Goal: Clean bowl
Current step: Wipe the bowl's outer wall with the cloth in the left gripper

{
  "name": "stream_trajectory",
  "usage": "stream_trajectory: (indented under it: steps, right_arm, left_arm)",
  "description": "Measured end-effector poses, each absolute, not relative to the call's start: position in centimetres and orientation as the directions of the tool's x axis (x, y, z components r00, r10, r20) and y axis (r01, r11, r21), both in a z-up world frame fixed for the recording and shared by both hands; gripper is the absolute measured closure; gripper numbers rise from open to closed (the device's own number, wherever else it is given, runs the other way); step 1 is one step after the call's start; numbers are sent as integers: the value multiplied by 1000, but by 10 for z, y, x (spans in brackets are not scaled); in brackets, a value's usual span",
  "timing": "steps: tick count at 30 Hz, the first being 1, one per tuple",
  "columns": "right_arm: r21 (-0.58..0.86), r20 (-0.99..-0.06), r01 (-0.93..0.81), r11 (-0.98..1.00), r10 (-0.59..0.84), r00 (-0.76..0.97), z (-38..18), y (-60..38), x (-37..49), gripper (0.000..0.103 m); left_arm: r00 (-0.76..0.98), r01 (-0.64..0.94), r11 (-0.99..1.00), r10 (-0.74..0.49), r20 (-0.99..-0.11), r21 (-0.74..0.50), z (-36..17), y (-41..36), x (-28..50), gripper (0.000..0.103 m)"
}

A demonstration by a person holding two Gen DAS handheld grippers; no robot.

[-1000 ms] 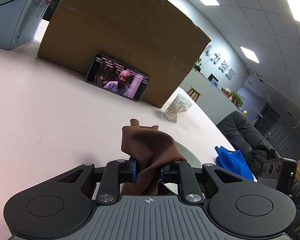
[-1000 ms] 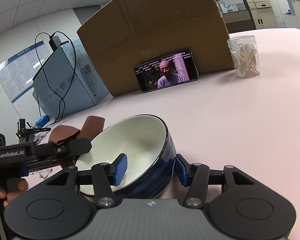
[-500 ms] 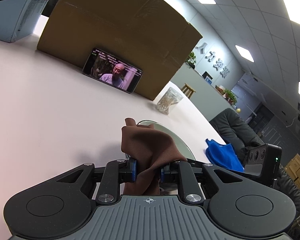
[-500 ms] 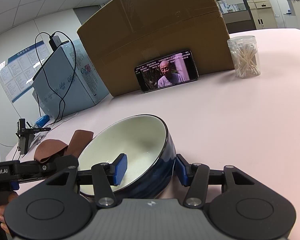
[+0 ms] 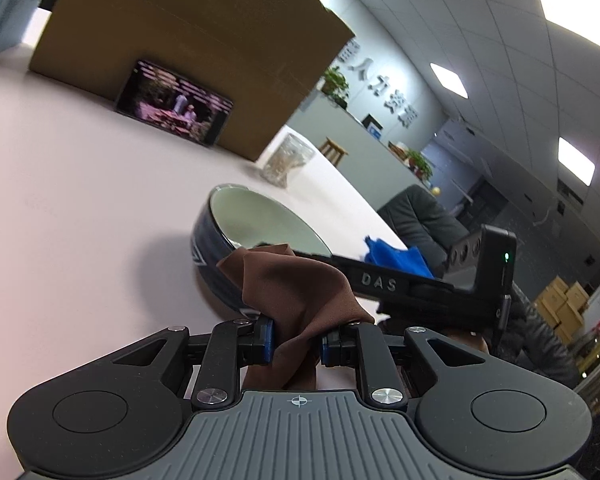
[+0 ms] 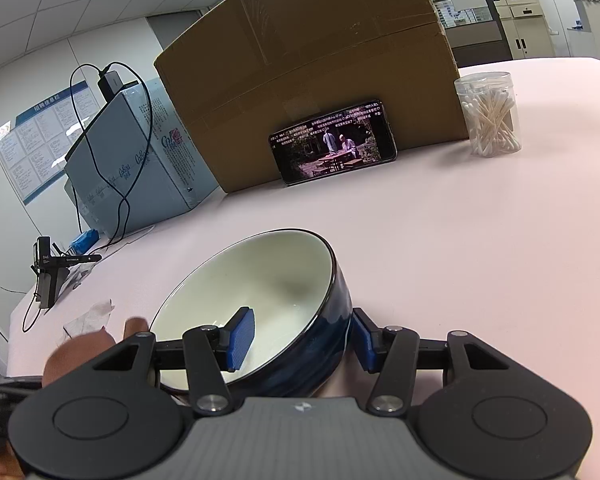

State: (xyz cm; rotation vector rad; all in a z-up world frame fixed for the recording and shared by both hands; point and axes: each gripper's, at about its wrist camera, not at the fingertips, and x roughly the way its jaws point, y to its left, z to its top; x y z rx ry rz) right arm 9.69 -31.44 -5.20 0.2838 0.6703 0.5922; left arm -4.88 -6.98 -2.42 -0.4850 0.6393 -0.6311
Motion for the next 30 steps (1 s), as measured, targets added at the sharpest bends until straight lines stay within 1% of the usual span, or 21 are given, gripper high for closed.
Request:
stream_trajectory:
  steps: [4,8,14,16,21,23,26,30]
  right_arm:
    - [428,-498,-421,800,598,628,-52,-314,97,48]
    - [428,-499,-420,800,597,628,-51,-314,97,48]
    - [414,-512,-429,803,595,619,-49,-311,99,43]
    - [408,-518,-432,804,594,616,-47,-310,100,43]
    - [375,-536,-448,812,584,610,-45,-306,103,42]
    - [365,-541,-455,812,583,606,-44,-305,103,41]
    - [350,-548,-469,811,583,599,-42,-303,105,40]
    - [340,-553,-481,808,586,592,-41,-302,108,40]
  left_arm:
    - [615,394,716,-672,-413,-577,-28,-77,-44,85]
    - [639,332,738,-634,-435,-588,-34,-69,-38,85]
    - [628,312,765,-611,-481,-564,-41,-73,-33,81]
    - [628,320,767,-612,-481,-556,-40,-73,-33,78]
    - [650,330,792,-586,-485,-514,-35,-75,-38,61]
    - [664,322,805,-568,-487,-499,-33,-74,-45,59]
    - [672,320,806,-563,-481,-497,-32,-70,-50,54]
    - [675,367,796,-584,-452,-481,-25,-70,-60,53]
